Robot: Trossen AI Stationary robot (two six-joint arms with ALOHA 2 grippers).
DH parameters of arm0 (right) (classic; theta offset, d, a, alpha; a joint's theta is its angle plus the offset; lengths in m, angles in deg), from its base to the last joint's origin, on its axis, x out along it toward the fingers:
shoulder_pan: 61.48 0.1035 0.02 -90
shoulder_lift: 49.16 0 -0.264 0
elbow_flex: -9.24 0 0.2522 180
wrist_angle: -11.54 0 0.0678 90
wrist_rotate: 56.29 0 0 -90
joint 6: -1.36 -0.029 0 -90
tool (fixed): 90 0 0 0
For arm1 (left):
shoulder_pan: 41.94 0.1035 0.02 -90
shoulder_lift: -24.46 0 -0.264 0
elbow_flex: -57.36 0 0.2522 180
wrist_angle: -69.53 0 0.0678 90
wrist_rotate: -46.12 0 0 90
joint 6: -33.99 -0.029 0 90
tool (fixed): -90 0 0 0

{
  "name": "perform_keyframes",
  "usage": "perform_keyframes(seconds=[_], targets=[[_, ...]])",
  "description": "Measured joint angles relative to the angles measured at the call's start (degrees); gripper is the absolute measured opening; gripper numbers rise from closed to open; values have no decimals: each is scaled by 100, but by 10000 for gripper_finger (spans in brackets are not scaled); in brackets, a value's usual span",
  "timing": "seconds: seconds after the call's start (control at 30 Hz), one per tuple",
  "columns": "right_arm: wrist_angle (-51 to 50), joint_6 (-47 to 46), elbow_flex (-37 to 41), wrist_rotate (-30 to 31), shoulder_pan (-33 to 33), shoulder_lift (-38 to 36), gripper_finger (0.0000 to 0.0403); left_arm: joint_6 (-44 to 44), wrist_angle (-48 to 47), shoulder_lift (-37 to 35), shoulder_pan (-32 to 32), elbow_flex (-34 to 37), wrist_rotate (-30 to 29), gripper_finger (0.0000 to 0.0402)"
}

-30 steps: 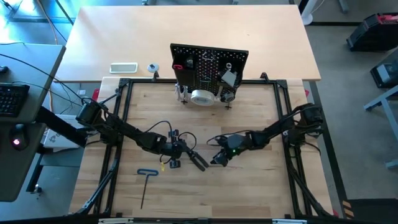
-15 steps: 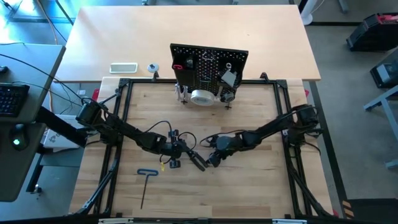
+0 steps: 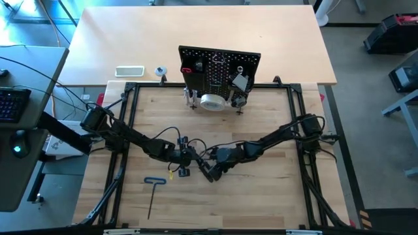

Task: Hang tools onto peg board
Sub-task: Hang the black cable cutter on the pegboard bin

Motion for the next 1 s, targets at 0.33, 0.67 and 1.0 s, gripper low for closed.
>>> perform_keyframes(seconds=[0.33,0.67,1.0], targets=[[-13,319,-474,335,39,236,144,38,5,2,-2,2,-114,0],[-230,384,-487,474,140,226,39,52,-59,-54,-22,0,-83,0],[-288,1204,-479,738,260,95,27,50,-404,-1006,-87,22,57,6]])
